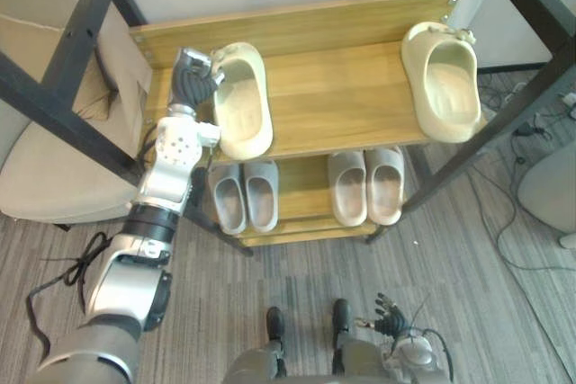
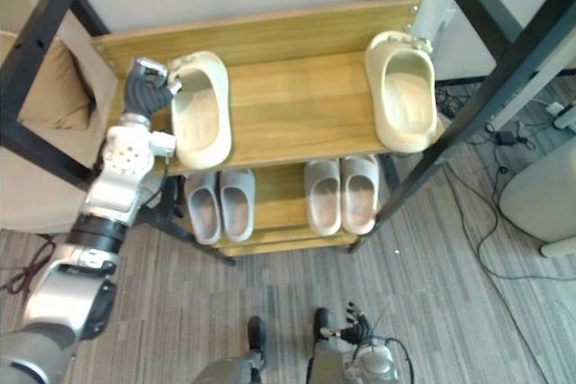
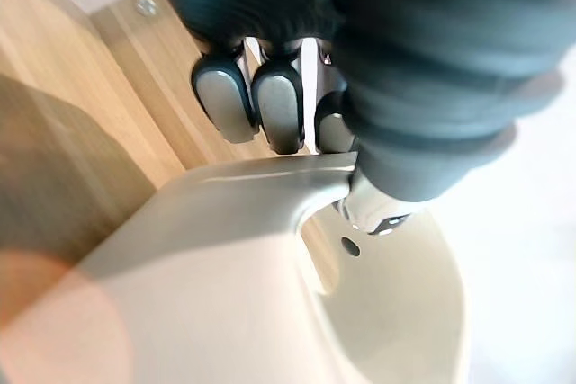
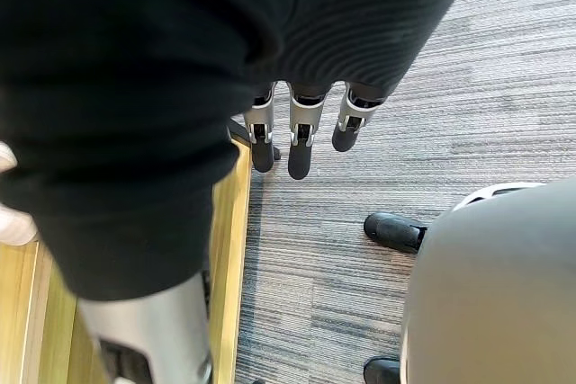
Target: Organize the slippers on the shoe rack
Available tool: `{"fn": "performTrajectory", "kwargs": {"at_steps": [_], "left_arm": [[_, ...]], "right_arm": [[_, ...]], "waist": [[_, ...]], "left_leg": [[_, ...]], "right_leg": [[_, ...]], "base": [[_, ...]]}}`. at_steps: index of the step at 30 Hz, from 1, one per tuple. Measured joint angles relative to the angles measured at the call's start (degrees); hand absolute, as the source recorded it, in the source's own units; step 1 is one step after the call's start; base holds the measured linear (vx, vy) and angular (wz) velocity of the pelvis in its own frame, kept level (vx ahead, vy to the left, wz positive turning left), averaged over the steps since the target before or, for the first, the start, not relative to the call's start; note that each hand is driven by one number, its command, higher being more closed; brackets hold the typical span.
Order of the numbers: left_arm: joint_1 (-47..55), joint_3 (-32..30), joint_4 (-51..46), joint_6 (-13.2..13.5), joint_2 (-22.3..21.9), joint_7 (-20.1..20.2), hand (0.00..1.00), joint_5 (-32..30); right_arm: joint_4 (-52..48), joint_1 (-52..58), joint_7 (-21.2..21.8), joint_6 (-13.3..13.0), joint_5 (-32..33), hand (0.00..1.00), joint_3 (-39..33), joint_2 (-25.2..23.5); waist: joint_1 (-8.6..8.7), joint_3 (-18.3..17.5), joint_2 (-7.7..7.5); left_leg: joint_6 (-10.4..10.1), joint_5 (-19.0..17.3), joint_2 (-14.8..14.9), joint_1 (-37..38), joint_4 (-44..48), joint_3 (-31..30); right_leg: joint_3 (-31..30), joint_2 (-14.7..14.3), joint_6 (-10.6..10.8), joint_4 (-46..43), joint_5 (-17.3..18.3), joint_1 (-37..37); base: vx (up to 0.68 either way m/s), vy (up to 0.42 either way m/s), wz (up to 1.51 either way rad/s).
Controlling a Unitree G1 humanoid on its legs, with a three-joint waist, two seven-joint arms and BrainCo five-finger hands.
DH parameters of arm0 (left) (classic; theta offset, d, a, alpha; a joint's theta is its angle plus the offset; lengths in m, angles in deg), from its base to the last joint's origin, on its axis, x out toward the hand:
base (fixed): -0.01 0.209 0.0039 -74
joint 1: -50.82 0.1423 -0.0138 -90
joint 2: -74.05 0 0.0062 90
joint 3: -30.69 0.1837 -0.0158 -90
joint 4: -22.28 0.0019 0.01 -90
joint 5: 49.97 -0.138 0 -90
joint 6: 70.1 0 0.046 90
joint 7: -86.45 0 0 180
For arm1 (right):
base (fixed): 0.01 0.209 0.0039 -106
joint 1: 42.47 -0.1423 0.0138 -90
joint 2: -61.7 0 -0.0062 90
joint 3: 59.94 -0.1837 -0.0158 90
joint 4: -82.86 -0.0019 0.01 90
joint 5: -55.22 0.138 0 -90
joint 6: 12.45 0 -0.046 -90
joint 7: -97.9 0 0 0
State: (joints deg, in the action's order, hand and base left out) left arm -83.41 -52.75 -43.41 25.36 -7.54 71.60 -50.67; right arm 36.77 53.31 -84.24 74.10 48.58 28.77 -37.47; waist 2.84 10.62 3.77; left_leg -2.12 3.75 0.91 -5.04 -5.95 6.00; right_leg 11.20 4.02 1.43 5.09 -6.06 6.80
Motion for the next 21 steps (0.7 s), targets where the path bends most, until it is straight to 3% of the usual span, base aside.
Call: {"fn": "performTrajectory", "kwargs": {"at_steps": [4,15,21], "left_arm": [[0.33,0.27,-1.32,0.01,-1.28,-0.75,1.00,0.94],[-0.09,4.69,-7.86,0.41,-10.35,-1.29,1.00,2.68],[-0.88,6.83,-7.85,0.41,-12.54,-1.31,1.00,3.16]], "right_arm": [[0.38,-0.40,-0.29,0.00,0.00,0.00,0.18,0.06],[0.91,-0.96,-0.37,-0.02,0.04,0.00,1.69,0.58],[0.92,-1.12,-0.54,-0.02,0.10,0.00,1.72,0.60]], "waist": [[0.06,-0.01,0.02],[1.07,-0.15,0.23],[1.54,-0.24,0.37]], "left_leg": [[0.01,0.01,-0.04,0.07,0.01,0.12],[0.03,0.01,-0.44,0.15,0.02,-0.10],[0.07,0.04,-0.44,0.22,0.02,0.04]], "right_leg": [[-0.15,0.03,0.01,0.00,-0.05,0.01],[-0.75,0.37,0.12,-0.02,-0.23,0.00],[-1.00,0.36,0.13,-0.01,-0.28,0.05]], "base": [[0.03,0.010,-0.01],[0.01,0.005,0.00],[0.00,0.000,0.00]]}}
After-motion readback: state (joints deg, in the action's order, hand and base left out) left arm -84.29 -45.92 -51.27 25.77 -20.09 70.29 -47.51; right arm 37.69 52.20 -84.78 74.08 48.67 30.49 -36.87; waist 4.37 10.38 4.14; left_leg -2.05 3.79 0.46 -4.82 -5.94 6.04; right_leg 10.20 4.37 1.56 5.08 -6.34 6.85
